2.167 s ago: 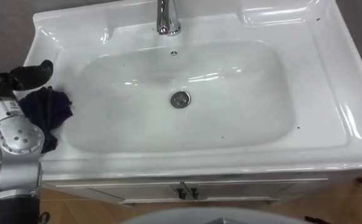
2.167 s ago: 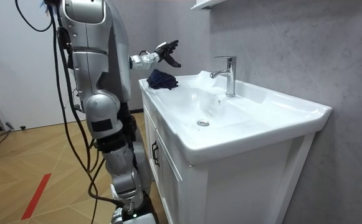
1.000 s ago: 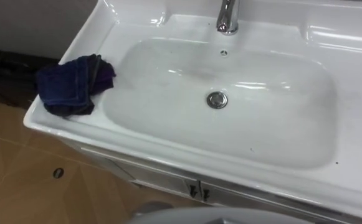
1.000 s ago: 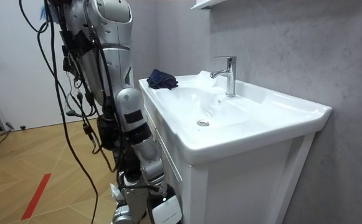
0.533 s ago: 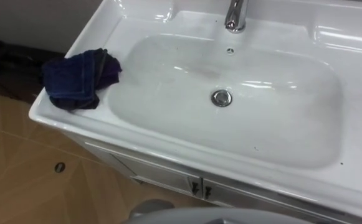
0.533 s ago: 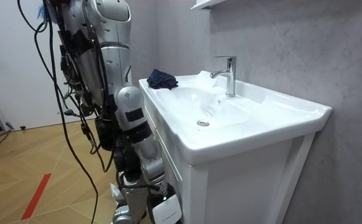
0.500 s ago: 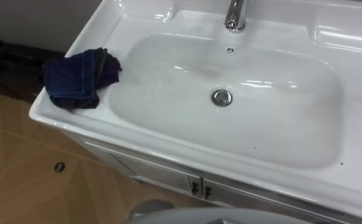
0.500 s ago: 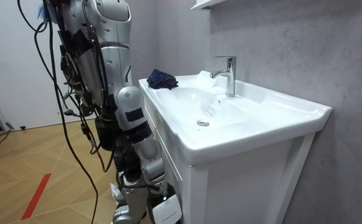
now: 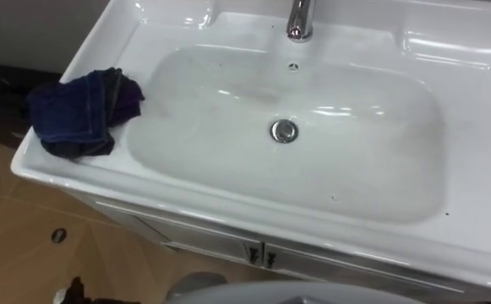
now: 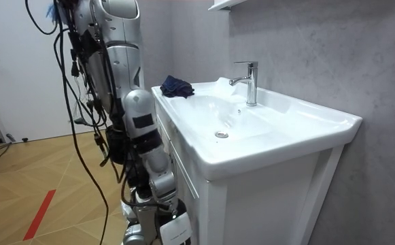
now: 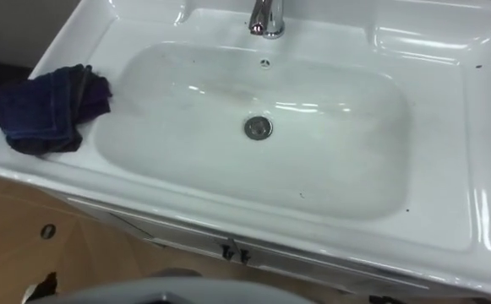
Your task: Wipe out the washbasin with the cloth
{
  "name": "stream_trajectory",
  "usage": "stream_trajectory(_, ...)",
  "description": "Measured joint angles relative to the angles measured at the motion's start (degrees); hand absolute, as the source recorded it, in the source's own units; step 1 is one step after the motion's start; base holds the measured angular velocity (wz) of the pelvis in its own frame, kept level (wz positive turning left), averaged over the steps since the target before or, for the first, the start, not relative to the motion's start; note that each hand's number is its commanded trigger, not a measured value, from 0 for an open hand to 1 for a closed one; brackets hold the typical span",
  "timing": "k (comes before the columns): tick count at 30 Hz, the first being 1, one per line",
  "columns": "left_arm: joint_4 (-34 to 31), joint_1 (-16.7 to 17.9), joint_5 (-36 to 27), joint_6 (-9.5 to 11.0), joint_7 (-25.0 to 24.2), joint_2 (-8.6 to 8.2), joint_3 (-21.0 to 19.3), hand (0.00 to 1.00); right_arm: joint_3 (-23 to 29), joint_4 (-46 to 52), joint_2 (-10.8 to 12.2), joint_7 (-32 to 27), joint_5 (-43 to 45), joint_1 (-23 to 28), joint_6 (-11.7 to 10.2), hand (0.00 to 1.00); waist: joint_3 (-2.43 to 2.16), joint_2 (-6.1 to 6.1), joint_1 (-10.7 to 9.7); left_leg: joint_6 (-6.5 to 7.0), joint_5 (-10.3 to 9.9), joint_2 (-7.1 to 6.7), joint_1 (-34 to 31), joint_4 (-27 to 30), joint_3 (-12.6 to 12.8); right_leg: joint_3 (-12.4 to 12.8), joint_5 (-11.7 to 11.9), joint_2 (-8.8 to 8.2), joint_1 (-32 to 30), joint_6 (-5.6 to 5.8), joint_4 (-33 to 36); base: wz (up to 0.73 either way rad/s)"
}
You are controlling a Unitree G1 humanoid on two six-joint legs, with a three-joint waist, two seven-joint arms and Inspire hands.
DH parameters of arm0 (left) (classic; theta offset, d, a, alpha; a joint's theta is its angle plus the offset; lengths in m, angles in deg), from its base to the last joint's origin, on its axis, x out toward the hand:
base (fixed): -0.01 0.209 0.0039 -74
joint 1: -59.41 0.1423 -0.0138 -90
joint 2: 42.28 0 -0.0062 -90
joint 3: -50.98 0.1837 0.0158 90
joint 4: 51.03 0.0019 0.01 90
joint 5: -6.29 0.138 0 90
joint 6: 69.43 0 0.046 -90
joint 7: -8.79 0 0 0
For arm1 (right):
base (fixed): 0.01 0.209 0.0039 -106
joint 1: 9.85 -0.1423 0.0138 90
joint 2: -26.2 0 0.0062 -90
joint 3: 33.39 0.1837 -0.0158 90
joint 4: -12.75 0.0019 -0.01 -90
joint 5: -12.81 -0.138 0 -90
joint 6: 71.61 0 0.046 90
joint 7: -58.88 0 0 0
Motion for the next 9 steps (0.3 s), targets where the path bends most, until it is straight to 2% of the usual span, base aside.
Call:
stream_trajectory(4, 2.5, -1.7, 0.8, -0.1, -5.1, -0.09, 1.1, 0.0, 0.2, -0.1, 0.0, 2.4, 2.8, 0.1, -0.1, 0.0, -0.07, -0.22, -0.6, 0.0, 0.0, 0.18, 0.9, -0.9, 1.2, 1.6, 0.0, -0.02, -0.1, 0.01, -0.2, -0.16)
stream_trajectory(5, 2.5, -1.9, 1.0, -0.2, -6.5, -0.09, 1.7, 0.0, 0.2, -0.1, 0.1, 3.1, 3.6, 0.1, -0.1, 0.0, -0.24, -0.51, -1.4, 0.0, 0.0, 0.19, 0.9, -1.1, 1.4, 1.6, 0.0, -0.09, -0.1, 0.04, -0.3, -0.12)
stream_trajectory(9, 1.6, -2.3, 1.2, -0.2, -11.1, -0.04, 4.5, 0.0, 0.1, 0.0, 0.4, 4.2, 6.8, 0.1, 0.1, 0.0, -0.36, -0.99, -2.6, 0.05, 0.0, 0.19, 0.6, -1.0, 2.1, 2.7, 0.1, -0.16, -1.0, 0.15, 0.1, -0.1)
